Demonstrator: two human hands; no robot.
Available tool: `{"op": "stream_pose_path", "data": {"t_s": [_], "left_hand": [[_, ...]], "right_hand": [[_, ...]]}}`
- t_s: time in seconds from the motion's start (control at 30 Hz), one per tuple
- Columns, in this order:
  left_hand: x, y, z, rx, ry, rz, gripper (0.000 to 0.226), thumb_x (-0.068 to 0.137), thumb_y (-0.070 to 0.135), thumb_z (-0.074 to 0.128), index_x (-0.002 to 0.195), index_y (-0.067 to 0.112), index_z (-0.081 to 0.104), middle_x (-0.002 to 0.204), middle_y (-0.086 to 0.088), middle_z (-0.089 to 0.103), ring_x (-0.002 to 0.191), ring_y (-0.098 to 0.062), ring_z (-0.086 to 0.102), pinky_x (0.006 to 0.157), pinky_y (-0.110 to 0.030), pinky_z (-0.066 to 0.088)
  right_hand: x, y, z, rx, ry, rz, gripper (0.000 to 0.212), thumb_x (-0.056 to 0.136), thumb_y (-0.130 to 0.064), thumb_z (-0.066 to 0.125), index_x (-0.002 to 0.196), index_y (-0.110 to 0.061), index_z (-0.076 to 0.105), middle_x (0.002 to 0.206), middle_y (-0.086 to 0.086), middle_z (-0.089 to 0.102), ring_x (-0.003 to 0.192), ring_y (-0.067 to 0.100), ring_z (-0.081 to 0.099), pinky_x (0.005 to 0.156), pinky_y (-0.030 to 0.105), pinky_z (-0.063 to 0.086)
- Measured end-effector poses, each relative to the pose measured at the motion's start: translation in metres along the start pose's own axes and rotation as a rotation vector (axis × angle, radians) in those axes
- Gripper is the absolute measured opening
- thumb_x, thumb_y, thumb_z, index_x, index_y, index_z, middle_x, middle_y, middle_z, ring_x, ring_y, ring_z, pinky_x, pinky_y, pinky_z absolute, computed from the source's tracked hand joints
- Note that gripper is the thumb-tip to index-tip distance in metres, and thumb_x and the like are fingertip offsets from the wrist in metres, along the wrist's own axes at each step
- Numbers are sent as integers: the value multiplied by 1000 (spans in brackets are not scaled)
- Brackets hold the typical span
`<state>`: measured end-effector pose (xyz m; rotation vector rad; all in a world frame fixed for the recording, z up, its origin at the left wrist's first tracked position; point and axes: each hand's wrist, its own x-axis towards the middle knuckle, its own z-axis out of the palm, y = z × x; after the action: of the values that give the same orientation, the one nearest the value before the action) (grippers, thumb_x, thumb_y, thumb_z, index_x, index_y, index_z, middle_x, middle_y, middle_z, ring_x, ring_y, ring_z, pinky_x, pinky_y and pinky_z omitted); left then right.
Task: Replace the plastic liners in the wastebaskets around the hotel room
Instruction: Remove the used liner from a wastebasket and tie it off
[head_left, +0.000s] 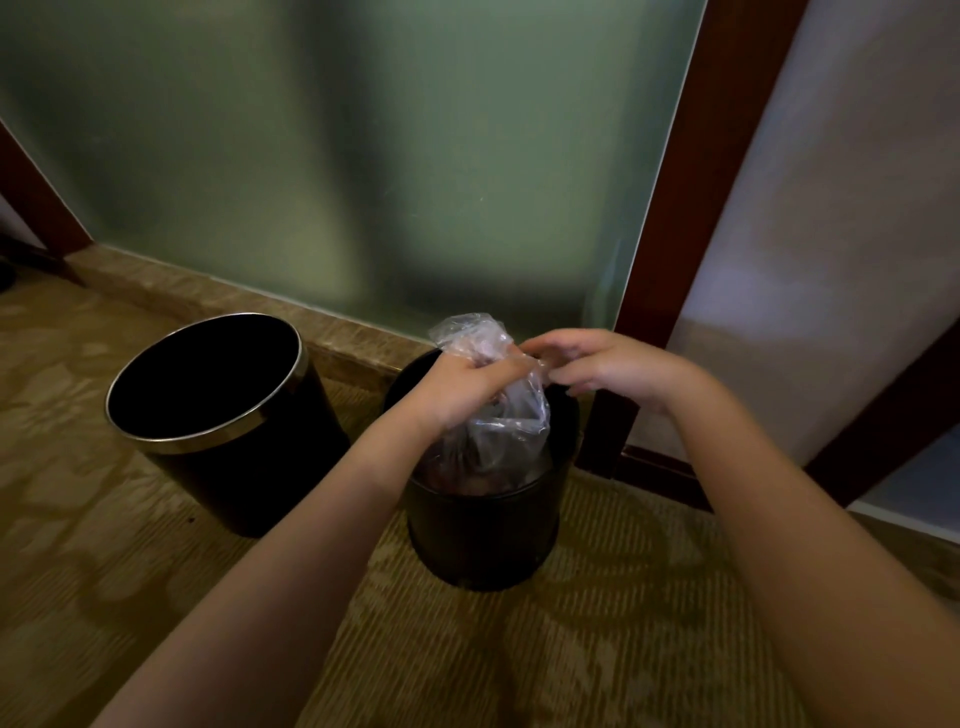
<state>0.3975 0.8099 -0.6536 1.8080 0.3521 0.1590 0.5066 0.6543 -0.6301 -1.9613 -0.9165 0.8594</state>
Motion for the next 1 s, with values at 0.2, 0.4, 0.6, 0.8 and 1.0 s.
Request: {"op": "stream_pose_path", "data": {"t_s": [0.2,0.4,0.6,0.8,1.0], "left_hand": [[-4,4,5,3,51,78,44,90,43,60,81,1,67,79,-15,66,75,-16,62,74,-28,50],[3,-8,6,300,222,362,23,85,41,41,83,21,52,80,6,56,80,-17,57,77,-36,47],[7,-14,8,361,266,410,36,84,44,32,83,15,52,76,-4,57,74,-24,56,71,-41,46],[8,-8,4,247,274,227,32,90,30,50,61,17,48,61,3,49,63,-19,49,64,-33,40],[2,0,6,55,162,-49,32,95,35,53,77,11,63,70,-7,60,65,-16,57,64,-27,44]], "right_hand": [[7,4,5,-103,80,-54,11,93,-15,61,98,-9,68,88,5,66,82,15,58,81,31,47],[3,-13,0,-97,195,-85,23,94,-7,55,71,-13,56,67,0,61,62,8,57,66,23,46],[-4,-31,11,339,159,48,14,97,-8,44,85,-10,52,67,13,67,55,21,61,59,29,52],[1,-18,29,479,107,144,17,97,-7,38,106,-8,53,94,21,73,83,29,73,74,39,61],[11,-7,42,629,179,146,29,100,-9,41,127,-10,52,115,13,67,106,22,66,90,44,55]]}}
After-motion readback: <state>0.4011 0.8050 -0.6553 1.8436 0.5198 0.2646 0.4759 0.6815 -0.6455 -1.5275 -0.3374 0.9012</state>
